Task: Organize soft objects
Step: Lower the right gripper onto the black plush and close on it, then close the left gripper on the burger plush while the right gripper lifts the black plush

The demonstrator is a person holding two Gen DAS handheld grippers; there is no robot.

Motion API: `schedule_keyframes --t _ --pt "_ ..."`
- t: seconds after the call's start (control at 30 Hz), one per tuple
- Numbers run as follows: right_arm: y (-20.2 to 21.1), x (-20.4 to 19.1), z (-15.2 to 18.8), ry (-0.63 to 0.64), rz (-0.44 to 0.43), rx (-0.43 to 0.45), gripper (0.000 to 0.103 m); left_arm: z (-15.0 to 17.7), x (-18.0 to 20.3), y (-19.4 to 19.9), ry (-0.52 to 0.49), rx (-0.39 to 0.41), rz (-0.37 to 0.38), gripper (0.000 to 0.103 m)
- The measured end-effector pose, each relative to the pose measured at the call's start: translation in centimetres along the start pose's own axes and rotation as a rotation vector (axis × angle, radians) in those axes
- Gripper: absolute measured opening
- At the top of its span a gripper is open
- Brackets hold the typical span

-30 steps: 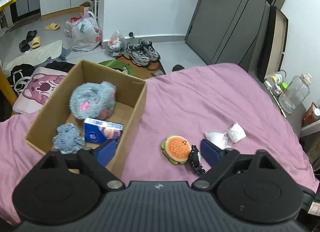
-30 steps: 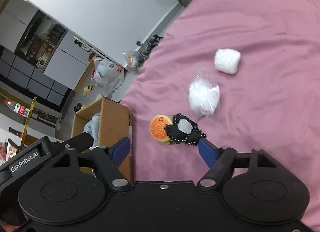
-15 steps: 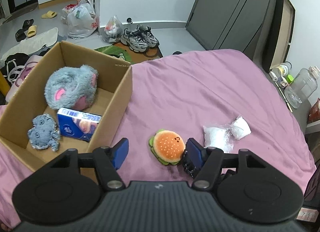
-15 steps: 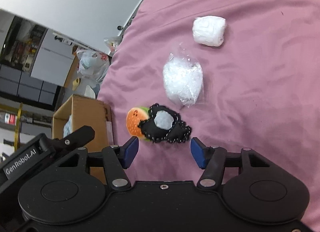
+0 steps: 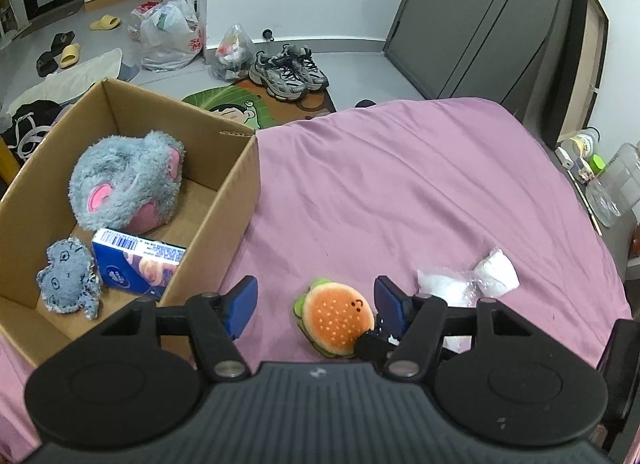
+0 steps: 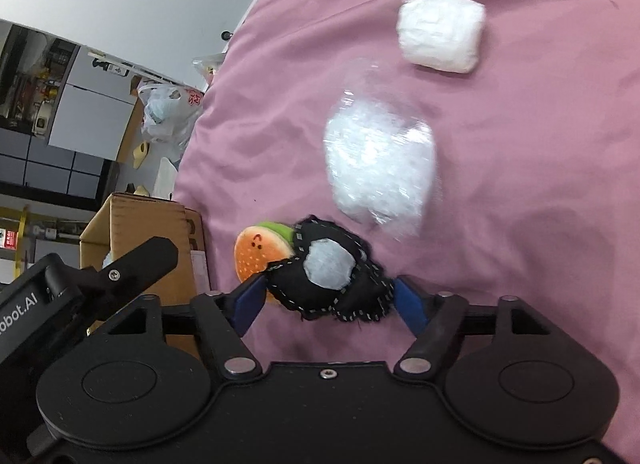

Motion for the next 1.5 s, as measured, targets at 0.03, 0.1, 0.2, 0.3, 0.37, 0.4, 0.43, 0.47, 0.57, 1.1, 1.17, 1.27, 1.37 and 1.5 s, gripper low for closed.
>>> schedule_keyframes --t 0.03,0.1,0.2,0.3,0.37,0.4,0.43,0.47,0.57,1.1,1.17,1.27,1.37,1.5 --pt "-0.2 -0.2 0.0 0.016 0.01 0.002 0.073 -0.1 -0.1 -0.1 0.004 0.001 -0.001 0.063" --pt "-0.5 -0.6 0.3 0.065 0.036 0.008 0.071 -0.2 -0.3 -0.1 0.01 0.002 -0.003 0.063" --pt "-0.3 -1.0 0.7 0.135 0.081 0.029 0.053 -0.5 -0.6 -0.3 0.015 0.004 -0.005 0.063" --pt "0.2 -0.2 0.3 0.107 0.072 0.042 0.037 -0.4 -0.6 -0.7 0.022 -0.003 -0.008 0.064" --pt "0.7 0.2 -0.1 0.072 0.049 0.054 0.031 -0.2 -0.5 -1.1 0.026 -0.011 -0.005 0.063" --pt "1.0 0.3 -0.2 0.057 0.035 0.065 0.027 -0.1 -0.4 -1.3 0.022 -0.014 -0.002 0.063" --pt "1.3 0.5 -0.3 0.048 0.028 0.072 0.024 0.0 -0.3 -1.4 0.017 -0.014 0.0 0.063" --pt "1.6 0.6 -0.5 0.039 0.022 0.078 0.023 0.1 -0.1 -1.5 0.01 -0.012 -0.001 0.063" --pt "2.0 1.2 -1.0 -0.001 0.004 0.095 0.018 0.3 0.3 -2.1 0.007 -0.017 0.009 0.063" --pt "2.7 2.8 -2.1 -0.112 -0.03 0.157 0.016 2.1 1.6 -5.5 -0.014 -0.069 -0.025 0.064" --pt "2.7 3.2 -2.2 -0.134 -0.04 0.163 0.016 2.5 1.8 -6.0 -0.009 -0.085 -0.011 0.066" --pt "2.6 3.2 -2.0 -0.137 -0.045 0.165 0.016 3.4 2.4 -6.7 -0.022 -0.092 -0.016 0.066" --pt "2.8 3.1 -1.7 -0.124 -0.051 0.173 0.016 4.0 2.5 -6.8 -0.017 -0.088 -0.008 0.062" --pt "3.4 3.2 -1.3 -0.123 -0.053 0.178 0.016 3.9 2.5 -5.8 -0.01 -0.091 0.042 0.033"
Point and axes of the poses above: each gripper's, at about its wrist camera, not at the fingertips, and y roughly against the way its jaws point, x to its right, z to its underside, the point moved 4 cm from there along -y, roughly the way its jaws point, and after that the axes turned 9 degrees about -y, right-handed, at the moved point
